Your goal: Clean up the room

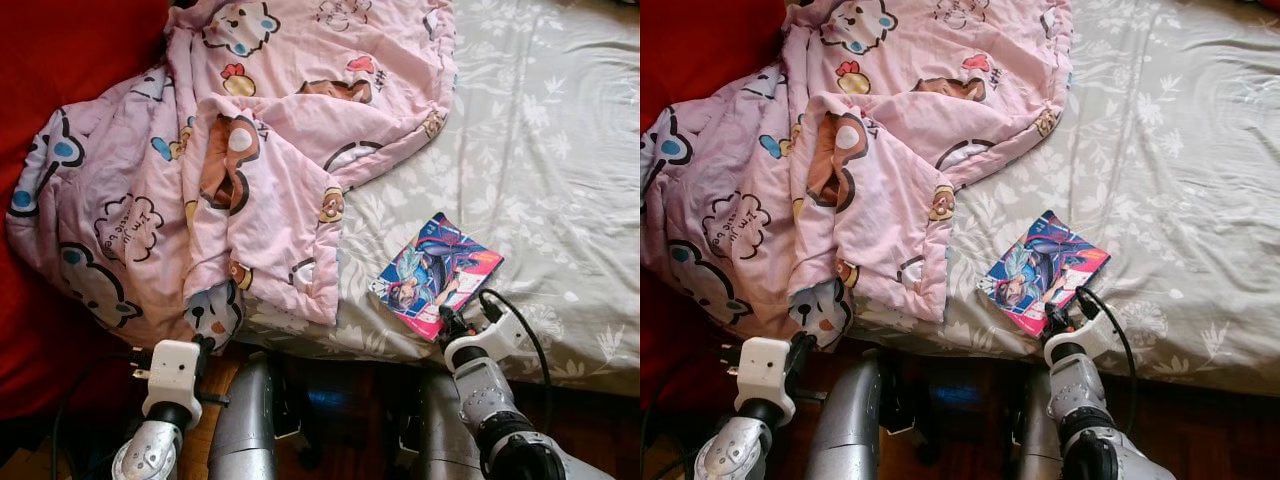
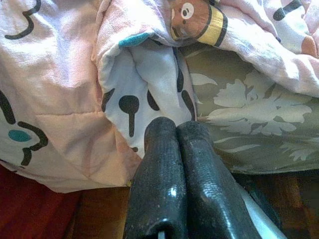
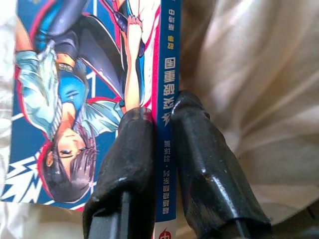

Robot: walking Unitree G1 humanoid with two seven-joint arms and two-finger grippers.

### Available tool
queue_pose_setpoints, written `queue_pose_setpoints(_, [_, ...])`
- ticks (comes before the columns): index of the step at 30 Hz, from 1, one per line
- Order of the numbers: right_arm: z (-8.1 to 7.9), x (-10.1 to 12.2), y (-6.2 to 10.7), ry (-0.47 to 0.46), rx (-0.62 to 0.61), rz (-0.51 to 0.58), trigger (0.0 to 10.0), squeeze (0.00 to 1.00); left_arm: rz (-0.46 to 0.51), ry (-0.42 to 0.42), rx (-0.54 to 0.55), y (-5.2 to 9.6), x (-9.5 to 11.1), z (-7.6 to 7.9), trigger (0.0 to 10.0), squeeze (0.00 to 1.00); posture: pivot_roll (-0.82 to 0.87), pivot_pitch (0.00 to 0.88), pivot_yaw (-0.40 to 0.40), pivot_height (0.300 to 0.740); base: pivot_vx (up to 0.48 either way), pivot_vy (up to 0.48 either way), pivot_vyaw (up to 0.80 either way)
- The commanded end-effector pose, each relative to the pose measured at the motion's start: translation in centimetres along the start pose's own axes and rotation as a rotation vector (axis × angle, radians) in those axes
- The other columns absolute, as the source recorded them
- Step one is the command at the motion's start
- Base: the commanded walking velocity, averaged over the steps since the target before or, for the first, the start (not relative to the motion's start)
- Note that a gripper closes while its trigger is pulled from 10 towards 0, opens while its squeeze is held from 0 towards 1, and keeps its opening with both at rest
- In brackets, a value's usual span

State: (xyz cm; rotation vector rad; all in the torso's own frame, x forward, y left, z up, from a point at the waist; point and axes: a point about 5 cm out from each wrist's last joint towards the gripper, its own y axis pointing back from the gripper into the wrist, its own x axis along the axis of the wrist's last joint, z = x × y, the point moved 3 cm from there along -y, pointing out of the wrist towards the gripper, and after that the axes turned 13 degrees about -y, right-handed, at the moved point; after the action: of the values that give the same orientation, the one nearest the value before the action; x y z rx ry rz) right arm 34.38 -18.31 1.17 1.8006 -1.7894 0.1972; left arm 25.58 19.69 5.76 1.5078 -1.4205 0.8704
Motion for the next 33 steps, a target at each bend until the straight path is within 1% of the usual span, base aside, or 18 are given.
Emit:
queue_pose_setpoints(1, [0.2,0.1,0.2,0.020,0.003,0.024,0.0,0.00,-0.049,0.004,-0.007,0.6,-1.4,0.4,10.0,0.00,0.13,0.321,0.000,0.615,0.000,0.000,0.00])
queue_pose_setpoints(2, [0.4,0.5,0.3,0.040,-0.002,0.054,0.0,0.00,-0.047,0.005,-0.006,0.5,-1.4,0.4,10.0,0.00,0.13,0.319,-0.001,0.615,0.000,0.000,0.00])
queue_pose_setpoints(4, [0.8,1.0,0.7,0.114,-0.013,0.102,0.0,0.00,-0.043,0.009,-0.004,0.1,-1.3,0.5,10.0,0.00,0.12,0.307,-0.007,0.615,0.000,0.000,0.00])
queue_pose_setpoints(5, [0.9,1.1,0.9,0.125,-0.015,0.113,0.0,0.00,-0.041,0.010,-0.002,0.1,-1.3,0.4,10.0,0.00,0.12,0.307,-0.007,0.615,0.000,0.000,0.00])
queue_pose_setpoints(7, [1.2,1.3,1.3,0.191,-0.015,0.151,0.0,0.00,-0.036,0.012,0.000,-0.3,-1.3,0.5,10.0,0.00,0.11,0.293,-0.012,0.615,0.000,0.000,0.00])
queue_pose_setpoints(10, [1.3,1.1,1.6,0.225,-0.012,0.162,0.0,0.00,-0.033,0.014,0.001,-0.6,-1.3,0.5,10.0,0.00,0.10,0.278,-0.017,0.615,0.000,0.000,0.00])
queue_pose_setpoints(11, [1.0,0.8,1.9,0.293,0.013,0.169,0.0,0.00,-0.030,0.016,0.003,-1.1,-1.2,0.6,10.0,0.00,0.09,0.264,-0.021,0.615,0.000,0.000,0.00])
queue_pose_setpoints(12, [1.0,0.8,1.9,0.293,0.013,0.169,0.0,0.00,-0.030,0.016,0.003,-1.1,-1.2,0.6,10.0,0.00,0.09,0.264,-0.021,0.615,0.000,0.000,0.00])
queue_pose_setpoints(15, [0.4,0.4,2.2,0.386,0.052,0.176,0.0,0.00,-0.023,0.019,0.007,-1.8,-1.2,0.7,10.0,0.00,0.08,0.239,-0.029,0.615,0.000,0.000,0.00])
queue_pose_setpoints(16, [0.4,0.4,2.2,0.386,0.052,0.176,0.0,0.00,-0.023,0.019,0.007,-1.8,-1.2,0.7,10.0,0.00,0.08,0.239,-0.029,0.615,0.000,0.000,0.00])
queue_pose_setpoints(17, [-0.4,0.4,2.2,0.426,0.088,0.187,0.0,0.00,-0.017,0.024,0.008,-2.3,-1.1,0.9,10.0,0.00,0.06,0.212,-0.034,0.615,0.000,0.000,0.00])
queue_pose_setpoints(20, [-1.3,0.5,2.1,0.447,0.121,0.196,0.0,0.00,-0.010,0.028,0.008,-2.8,-0.9,1.2,10.0,0.00,0.05,0.193,-0.038,0.615,0.000,0.000,0.00])
queue_pose_setpoints(22, [-2.0,0.6,1.9,0.491,0.148,0.195,0.0,0.00,-0.009,0.030,0.008,-3.2,-0.9,1.3,10.0,0.00,0.05,0.180,-0.039,0.615,0.000,0.000,0.00])
queue_pose_setpoints(23, [-2.2,0.6,1.8,0.507,0.158,0.192,4.4,0.00,-0.008,0.031,0.008,-3.4,-0.9,1.3,10.0,0.00,0.04,0.165,-0.042,0.615,0.000,0.000,0.00])
queue_pose_setpoints(24, [-2.5,0.7,1.8,0.513,0.169,0.191,10.0,0.00,-0.008,0.032,0.008,-3.5,-0.9,1.3,10.0,0.00,0.04,0.160,-0.043,0.615,0.000,0.000,0.00])
queue_pose_setpoints(28, [-3.2,0.7,1.4,0.555,0.190,0.175,10.0,0.00,-0.012,0.042,0.013,-4.2,-1.1,1.4,10.0,0.00,0.02,0.135,-0.049,0.615,0.000,0.000,0.00])
queue_pose_setpoints(30, [-3.3,1.0,1.2,0.615,0.184,0.170,10.0,0.00,-0.018,0.048,0.018,-4.5,-1.4,1.5,10.0,0.00,0.01,0.119,-0.053,0.615,0.000,0.000,0.00])
queue_pose_setpoints(33, [-3.8,1.5,1.0,0.619,0.196,0.186,10.0,0.00,-0.030,0.056,0.023,-4.7,-1.8,1.6,10.0,0.00,0.01,0.104,-0.058,0.634,0.000,0.000,0.00])
